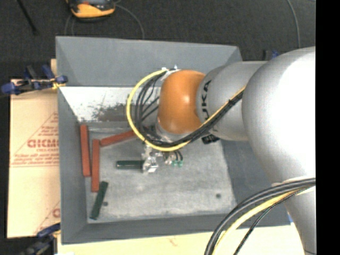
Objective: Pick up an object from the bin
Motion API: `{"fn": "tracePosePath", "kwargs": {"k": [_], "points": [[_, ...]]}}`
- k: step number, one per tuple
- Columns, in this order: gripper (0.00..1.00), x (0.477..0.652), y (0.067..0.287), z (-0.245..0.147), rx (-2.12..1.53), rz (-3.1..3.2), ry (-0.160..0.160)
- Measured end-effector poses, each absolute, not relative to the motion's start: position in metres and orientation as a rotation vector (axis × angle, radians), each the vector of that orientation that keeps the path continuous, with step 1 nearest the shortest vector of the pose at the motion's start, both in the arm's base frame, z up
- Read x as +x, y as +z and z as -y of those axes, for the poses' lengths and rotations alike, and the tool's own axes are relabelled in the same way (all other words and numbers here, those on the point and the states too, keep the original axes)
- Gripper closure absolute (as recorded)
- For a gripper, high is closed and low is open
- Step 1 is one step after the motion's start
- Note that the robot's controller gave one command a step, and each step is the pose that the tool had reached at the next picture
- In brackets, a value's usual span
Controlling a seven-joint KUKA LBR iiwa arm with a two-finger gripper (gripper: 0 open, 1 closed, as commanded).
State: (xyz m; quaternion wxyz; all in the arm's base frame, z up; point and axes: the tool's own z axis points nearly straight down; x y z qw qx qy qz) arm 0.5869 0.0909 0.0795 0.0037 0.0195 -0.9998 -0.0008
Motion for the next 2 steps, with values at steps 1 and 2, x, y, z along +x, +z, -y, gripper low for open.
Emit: {"fn": "tracePosePath", "kwargs": {"k": [1, 2], "points": [[0.0, 0.5923, 0.0785, -0.0903, 0.06, 3.168, -0.004], [1.0, 0.5868, 0.0795, -0.0918, 0.064, 3.133, -0.004]]}}
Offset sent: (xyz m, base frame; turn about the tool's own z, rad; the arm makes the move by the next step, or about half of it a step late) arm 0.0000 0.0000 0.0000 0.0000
